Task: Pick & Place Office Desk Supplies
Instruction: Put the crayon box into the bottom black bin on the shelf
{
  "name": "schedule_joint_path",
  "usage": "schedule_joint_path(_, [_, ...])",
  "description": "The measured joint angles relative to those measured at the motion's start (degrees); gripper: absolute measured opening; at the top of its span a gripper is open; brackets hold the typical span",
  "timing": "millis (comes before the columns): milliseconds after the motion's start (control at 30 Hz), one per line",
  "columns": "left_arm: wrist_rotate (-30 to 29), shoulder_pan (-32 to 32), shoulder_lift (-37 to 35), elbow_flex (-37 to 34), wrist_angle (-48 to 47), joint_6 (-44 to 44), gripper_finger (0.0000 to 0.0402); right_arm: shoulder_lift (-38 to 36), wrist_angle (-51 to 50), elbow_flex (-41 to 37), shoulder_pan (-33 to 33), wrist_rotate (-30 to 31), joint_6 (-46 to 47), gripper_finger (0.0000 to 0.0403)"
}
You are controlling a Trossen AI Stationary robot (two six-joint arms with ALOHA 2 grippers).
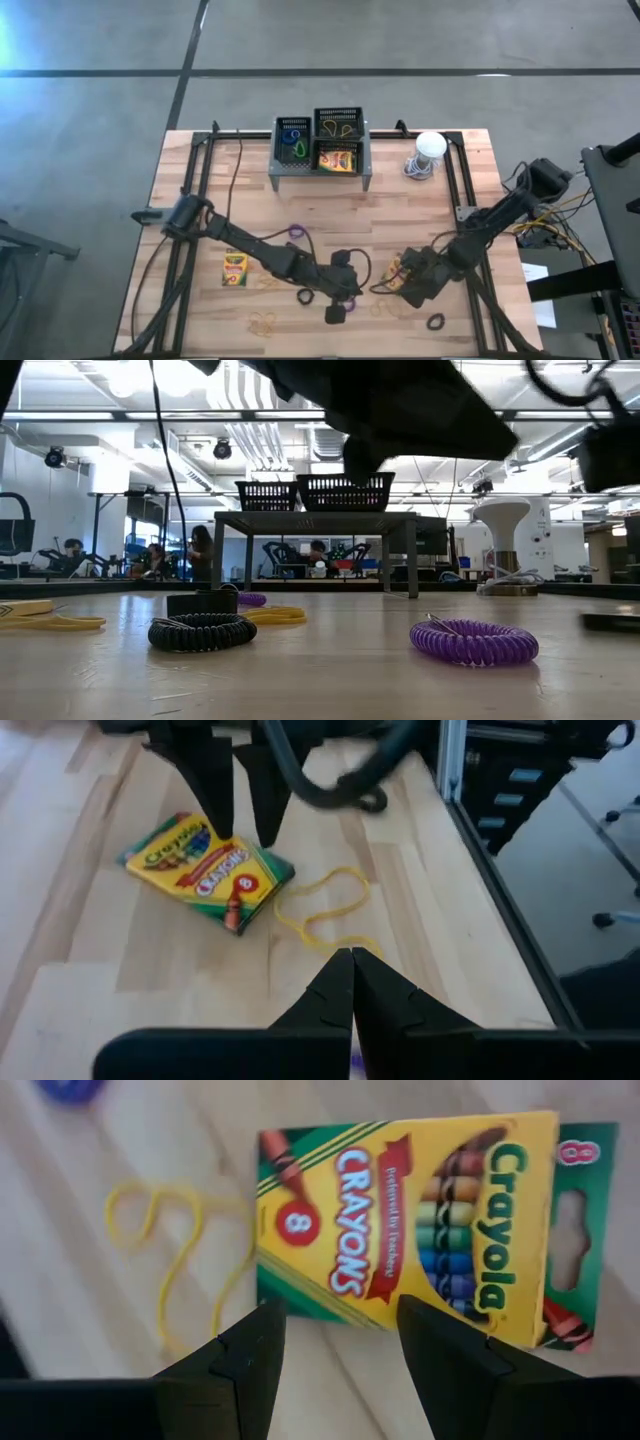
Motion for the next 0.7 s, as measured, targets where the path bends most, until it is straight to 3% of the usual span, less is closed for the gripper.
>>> schedule_joint_path(200, [-0.3,-0.1,-5.0,0.0,-9.5,-2.1,0.0006,9.5,2.7,6.5,-4.6,5.1,1.8,0.0192])
schedule_joint_path(367, [-1.6,-1.0,-7.4,-0.4,-13.0,-1.8,0.0006,14.9,6.6,13.0,-8.7,8.7,-6.4,0.0192])
schedule_joint_path(533, [-2.2,-1.7,-7.7,-1.5,-12.3,-1.6,0.0006,14.0,5.8,18.9,-10.0,9.2,-16.7,0.0192])
schedule_joint_path(700, [-3.1,-1.7,-7.3,-5.2,-8.9,-2.9,0.0006,7.6,-2.1,21.6,-9.3,10.2,-20.9,0.0192])
